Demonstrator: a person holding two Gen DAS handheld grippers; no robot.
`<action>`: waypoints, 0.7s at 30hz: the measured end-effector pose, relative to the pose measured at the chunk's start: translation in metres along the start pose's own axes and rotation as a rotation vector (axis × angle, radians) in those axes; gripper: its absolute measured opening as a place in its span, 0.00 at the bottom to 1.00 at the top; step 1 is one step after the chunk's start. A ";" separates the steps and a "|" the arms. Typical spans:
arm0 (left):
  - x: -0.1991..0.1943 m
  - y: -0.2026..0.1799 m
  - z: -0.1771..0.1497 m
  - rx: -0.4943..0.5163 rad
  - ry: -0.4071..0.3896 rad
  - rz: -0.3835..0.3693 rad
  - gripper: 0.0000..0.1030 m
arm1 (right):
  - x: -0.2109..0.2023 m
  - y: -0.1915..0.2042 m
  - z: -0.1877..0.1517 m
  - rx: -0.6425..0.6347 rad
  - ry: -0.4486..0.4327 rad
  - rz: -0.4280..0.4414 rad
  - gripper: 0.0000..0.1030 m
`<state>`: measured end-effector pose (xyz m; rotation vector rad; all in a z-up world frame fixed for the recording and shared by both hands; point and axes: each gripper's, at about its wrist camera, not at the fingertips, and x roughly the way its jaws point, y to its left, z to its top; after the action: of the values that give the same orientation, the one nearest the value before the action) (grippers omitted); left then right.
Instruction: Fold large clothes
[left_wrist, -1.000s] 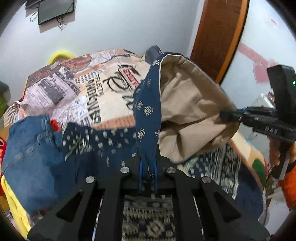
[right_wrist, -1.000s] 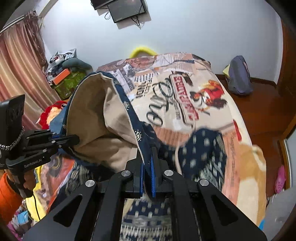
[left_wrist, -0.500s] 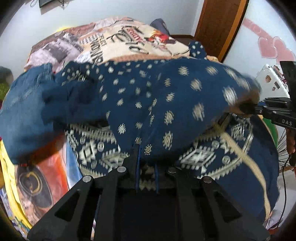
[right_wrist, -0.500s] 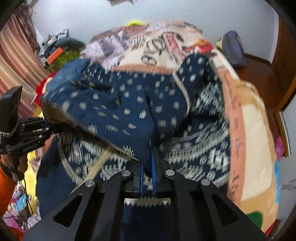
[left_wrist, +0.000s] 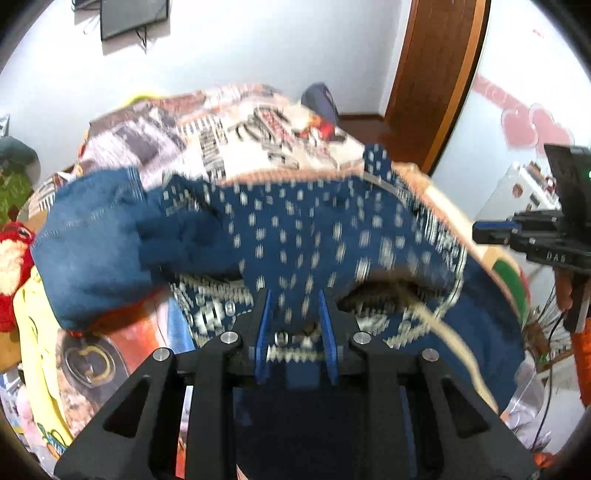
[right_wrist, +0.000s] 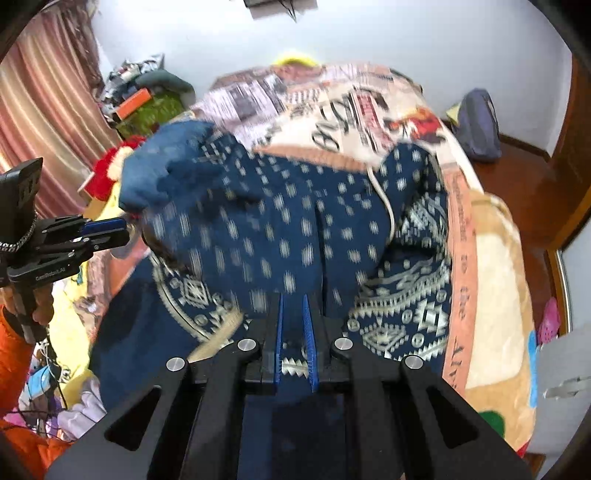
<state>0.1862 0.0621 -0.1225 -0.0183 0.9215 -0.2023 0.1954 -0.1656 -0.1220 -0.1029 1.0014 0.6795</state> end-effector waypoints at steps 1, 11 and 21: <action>-0.002 0.000 0.006 -0.002 -0.015 0.001 0.27 | -0.003 0.002 0.005 -0.002 -0.021 0.004 0.11; 0.046 -0.009 0.030 -0.042 0.033 -0.087 0.38 | 0.047 0.006 0.011 0.034 0.065 0.005 0.13; 0.088 -0.013 -0.024 0.008 0.170 -0.021 0.41 | 0.075 0.000 -0.024 0.045 0.190 0.024 0.14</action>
<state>0.2170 0.0355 -0.2055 -0.0033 1.0900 -0.2294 0.2037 -0.1385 -0.1958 -0.1176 1.2011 0.6771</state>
